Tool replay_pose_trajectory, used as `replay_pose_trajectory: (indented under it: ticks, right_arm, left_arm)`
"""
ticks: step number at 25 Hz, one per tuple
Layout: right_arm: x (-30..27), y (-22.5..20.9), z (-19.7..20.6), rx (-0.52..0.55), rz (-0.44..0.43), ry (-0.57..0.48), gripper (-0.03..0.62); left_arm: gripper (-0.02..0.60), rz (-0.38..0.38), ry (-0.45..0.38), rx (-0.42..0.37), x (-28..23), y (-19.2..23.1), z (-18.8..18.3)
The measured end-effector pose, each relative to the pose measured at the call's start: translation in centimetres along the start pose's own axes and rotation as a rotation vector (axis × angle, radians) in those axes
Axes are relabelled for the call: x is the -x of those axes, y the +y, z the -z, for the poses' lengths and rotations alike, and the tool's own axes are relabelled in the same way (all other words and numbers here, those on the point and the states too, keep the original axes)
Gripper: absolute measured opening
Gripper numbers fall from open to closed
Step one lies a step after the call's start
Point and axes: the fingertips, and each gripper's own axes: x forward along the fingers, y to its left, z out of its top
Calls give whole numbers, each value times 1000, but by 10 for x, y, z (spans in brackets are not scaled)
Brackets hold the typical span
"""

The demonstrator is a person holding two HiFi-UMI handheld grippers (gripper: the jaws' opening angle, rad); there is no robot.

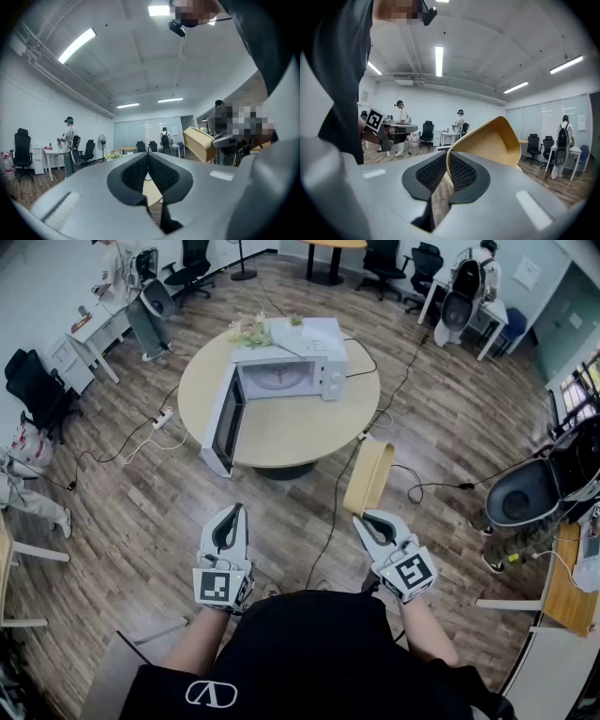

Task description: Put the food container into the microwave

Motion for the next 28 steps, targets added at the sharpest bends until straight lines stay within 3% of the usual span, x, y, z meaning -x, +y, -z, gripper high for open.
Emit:
replay_pose_trajectory:
  ticks: [12, 19, 22, 28]
  right_arm:
    - [-3, 1, -3, -25, -15, -14, 31]
    - [-7, 3, 14, 32, -33, 73, 31]
    - [-7, -3, 23, 17, -50, 69, 31]
    - [-4, -23, 34, 13, -96, 40, 31]
  left_arm:
    - [1, 5, -2, -1, 0, 0, 0]
    - [0, -2, 16, -16, -2, -8, 4]
    - [1, -14, 49, -26, -5, -17, 9]
    - [0, -44, 28, -50, -20, -41, 10]
